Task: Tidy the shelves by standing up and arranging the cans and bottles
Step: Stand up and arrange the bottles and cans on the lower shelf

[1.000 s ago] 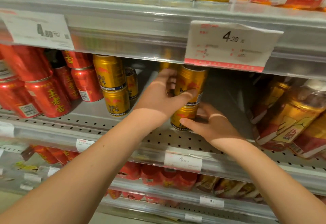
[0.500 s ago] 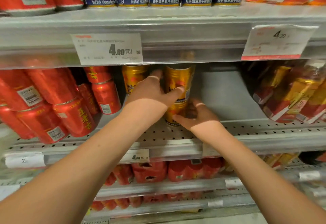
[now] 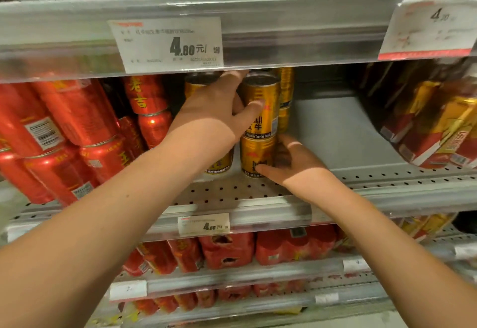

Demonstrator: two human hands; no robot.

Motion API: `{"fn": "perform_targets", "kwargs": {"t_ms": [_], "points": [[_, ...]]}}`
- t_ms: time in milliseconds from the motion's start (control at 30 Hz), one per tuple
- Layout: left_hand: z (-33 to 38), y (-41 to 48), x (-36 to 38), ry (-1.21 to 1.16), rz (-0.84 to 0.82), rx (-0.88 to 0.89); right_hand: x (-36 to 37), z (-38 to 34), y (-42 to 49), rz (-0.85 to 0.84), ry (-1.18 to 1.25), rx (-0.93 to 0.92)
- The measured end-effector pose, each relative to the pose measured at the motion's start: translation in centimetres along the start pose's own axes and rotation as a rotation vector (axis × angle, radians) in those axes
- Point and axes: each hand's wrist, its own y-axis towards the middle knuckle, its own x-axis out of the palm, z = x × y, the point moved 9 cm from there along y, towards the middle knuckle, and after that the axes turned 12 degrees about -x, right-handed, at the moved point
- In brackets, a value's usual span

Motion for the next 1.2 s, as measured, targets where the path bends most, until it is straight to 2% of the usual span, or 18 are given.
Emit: {"fn": "perform_targets", "kwargs": {"t_ms": [100, 467, 633, 800, 1100, 1200], "points": [[-0.1, 0.4, 0.4, 0.031, -0.040, 0.050, 0.3, -0.4, 0.1, 0.030, -0.027, -0.012], [-1.8, 0.7, 0.3, -0.124, -0.064, 0.021, 1.7, -1.6, 0.5, -0.020, -0.040, -0.039], [-1.4, -0.3, 0.3, -0.120, -0.033, 0.057, -1.7, 0.2, -0.3, 0.141, 0.081, 0.046], [0.1, -1.2, 2.4, -0.169, -0.085, 0.029, -5.7, 2.1, -0.5, 0.260, 0.051, 0.105], [1.8, 0.4, 4.2, -0.008, -0.065, -0.124, -5.6, 4.7, 4.4, 0.097, -0.007, 0.198], [2.1, 1.0, 4.9, 0.030, -0.127, -0.162, -5.6, 5.4, 5.8, 0.071, 0.020, 0.168]]}}
